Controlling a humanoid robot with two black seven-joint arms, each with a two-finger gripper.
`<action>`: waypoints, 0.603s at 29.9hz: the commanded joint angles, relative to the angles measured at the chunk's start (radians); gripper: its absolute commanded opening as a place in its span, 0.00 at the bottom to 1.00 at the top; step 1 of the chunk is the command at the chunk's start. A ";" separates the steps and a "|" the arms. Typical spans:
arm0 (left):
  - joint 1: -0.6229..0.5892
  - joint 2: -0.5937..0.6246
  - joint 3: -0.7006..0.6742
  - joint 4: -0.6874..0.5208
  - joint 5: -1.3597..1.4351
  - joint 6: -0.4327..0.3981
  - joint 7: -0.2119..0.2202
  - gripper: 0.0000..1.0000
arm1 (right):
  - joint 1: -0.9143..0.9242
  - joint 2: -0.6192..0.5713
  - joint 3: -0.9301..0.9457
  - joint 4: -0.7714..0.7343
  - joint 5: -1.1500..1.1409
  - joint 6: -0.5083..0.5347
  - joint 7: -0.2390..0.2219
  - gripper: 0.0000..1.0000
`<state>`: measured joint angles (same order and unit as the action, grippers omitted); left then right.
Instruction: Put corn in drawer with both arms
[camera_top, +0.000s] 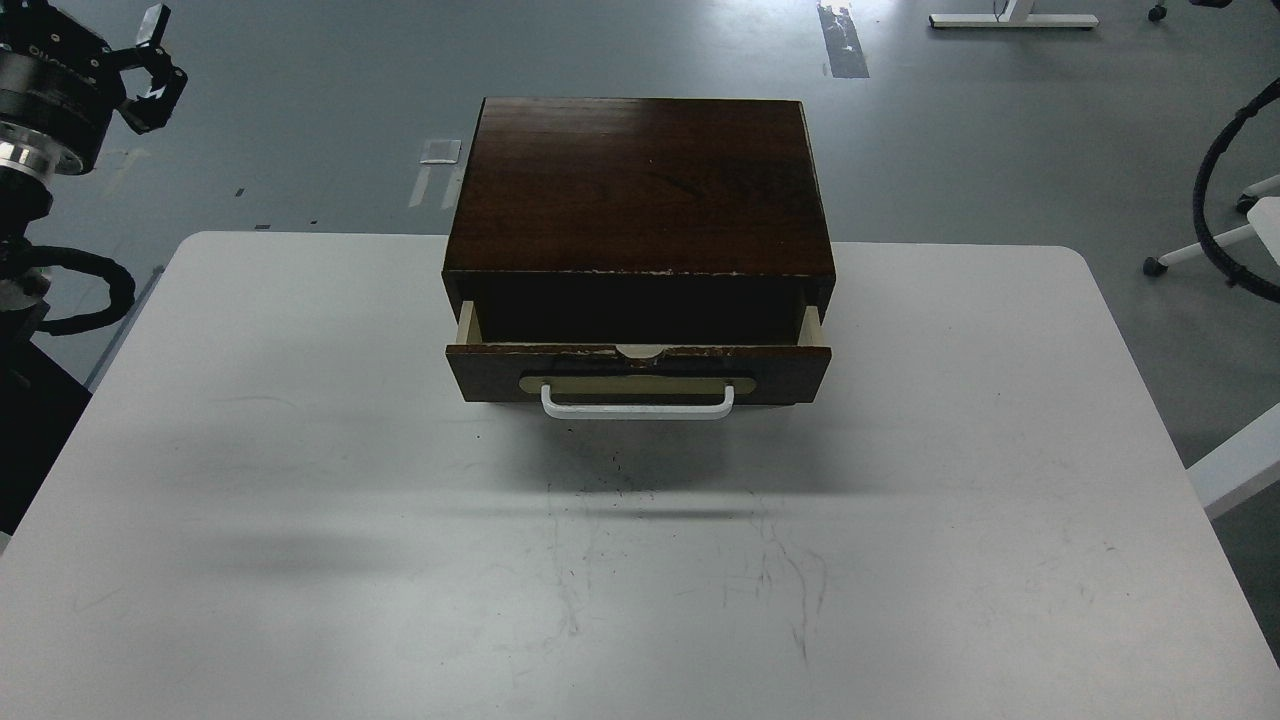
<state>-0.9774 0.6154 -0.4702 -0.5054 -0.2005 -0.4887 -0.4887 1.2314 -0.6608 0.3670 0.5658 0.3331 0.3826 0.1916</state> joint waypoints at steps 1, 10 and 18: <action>0.003 -0.013 -0.010 0.002 0.000 0.000 0.000 0.98 | -0.092 0.012 0.101 0.006 0.092 0.050 0.000 1.00; 0.002 -0.016 -0.082 0.001 -0.003 0.000 0.000 0.98 | -0.185 0.102 0.188 0.013 0.089 0.106 0.012 1.00; 0.002 -0.016 -0.073 0.001 -0.002 0.000 0.000 0.98 | -0.187 0.133 0.191 0.009 0.089 0.106 0.028 1.00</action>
<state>-0.9756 0.5990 -0.5478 -0.5047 -0.2030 -0.4887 -0.4887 1.0448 -0.5395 0.5584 0.5768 0.4213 0.4886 0.2181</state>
